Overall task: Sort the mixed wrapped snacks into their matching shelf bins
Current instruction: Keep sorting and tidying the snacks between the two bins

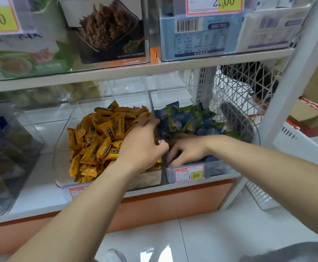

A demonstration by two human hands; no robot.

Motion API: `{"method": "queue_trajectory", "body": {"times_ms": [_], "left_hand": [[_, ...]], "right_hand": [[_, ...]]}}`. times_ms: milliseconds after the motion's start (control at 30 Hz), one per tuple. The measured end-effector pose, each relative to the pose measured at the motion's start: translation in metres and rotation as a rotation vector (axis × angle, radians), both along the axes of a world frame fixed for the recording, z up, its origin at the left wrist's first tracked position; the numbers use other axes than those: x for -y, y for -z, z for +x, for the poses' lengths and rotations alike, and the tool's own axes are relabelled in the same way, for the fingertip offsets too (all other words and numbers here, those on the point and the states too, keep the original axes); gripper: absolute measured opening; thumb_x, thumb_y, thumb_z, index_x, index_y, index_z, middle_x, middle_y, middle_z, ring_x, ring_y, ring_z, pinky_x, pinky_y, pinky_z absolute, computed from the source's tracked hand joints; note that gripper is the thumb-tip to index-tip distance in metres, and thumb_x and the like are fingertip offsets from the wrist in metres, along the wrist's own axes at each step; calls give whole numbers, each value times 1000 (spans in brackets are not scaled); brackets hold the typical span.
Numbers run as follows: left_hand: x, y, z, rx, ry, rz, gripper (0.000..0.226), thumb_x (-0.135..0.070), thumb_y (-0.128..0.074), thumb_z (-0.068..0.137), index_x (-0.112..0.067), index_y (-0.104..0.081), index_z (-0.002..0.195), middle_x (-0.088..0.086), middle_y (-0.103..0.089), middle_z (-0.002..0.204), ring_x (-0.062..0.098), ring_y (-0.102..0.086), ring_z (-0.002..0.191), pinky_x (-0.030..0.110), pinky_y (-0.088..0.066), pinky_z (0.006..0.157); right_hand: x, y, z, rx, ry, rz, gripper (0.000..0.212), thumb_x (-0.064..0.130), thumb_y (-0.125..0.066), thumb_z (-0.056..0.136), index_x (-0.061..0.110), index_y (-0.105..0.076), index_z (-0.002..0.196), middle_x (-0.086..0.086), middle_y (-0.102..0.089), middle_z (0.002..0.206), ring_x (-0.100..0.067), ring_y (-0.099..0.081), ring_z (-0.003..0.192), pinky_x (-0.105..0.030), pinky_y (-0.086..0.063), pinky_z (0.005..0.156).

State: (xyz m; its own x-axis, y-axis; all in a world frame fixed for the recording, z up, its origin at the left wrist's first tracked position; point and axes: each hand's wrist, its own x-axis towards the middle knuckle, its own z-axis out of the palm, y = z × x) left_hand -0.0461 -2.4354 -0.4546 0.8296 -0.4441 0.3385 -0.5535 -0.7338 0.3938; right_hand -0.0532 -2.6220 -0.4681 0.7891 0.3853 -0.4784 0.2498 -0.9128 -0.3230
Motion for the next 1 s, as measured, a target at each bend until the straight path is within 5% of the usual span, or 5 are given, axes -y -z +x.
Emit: {"method": "queue_trajectory", "body": {"times_ms": [133, 700, 767, 867, 1000], "left_hand": [[-3, -2, 1, -9, 4, 5, 68, -42, -61, 78, -26, -49, 142, -9, -45, 145, 16, -54, 121, 26, -47, 88], [-1, -6, 0, -22, -9, 7, 68, -49, -56, 70, -30, -53, 135, -12, -49, 135, 11, -56, 112, 20, -44, 81], [0, -6, 0, -18, -5, 1, 66, -46, -59, 72, -29, -53, 135, -11, -49, 134, 12, -56, 111, 19, -43, 81], [0, -5, 1, -15, -5, 0, 64, -42, -63, 75, -29, -53, 136, -11, -49, 135, 11, -55, 112, 18, -41, 83], [1, -4, 1, -18, 1, 4, 66, -43, -62, 75, -27, -52, 138, -10, -48, 136, 12, -55, 113, 18, -41, 84]], "right_hand": [[17, 11, 15, 197, -75, -392, 48, 67, -61, 77, 52, -63, 123, 14, -21, 161, -27, -13, 145, -59, -13, 115], [46, -33, 16, 38, 102, -262, 38, 60, -65, 77, 31, -72, 102, 16, -67, 87, -10, -63, 82, -29, -52, 71], [43, -34, 21, 303, 110, -149, 34, 57, -57, 80, 29, -71, 94, 14, -67, 82, -16, -65, 80, -29, -53, 70], [33, -20, 38, 536, 133, 11, 31, 51, -56, 88, 37, -65, 114, 12, -63, 100, -21, -64, 102, -30, -48, 72], [23, 9, 68, 201, 187, -243, 87, 77, -56, 78, 49, -22, 153, 6, -8, 165, -36, -19, 148, -53, -31, 114]]}}
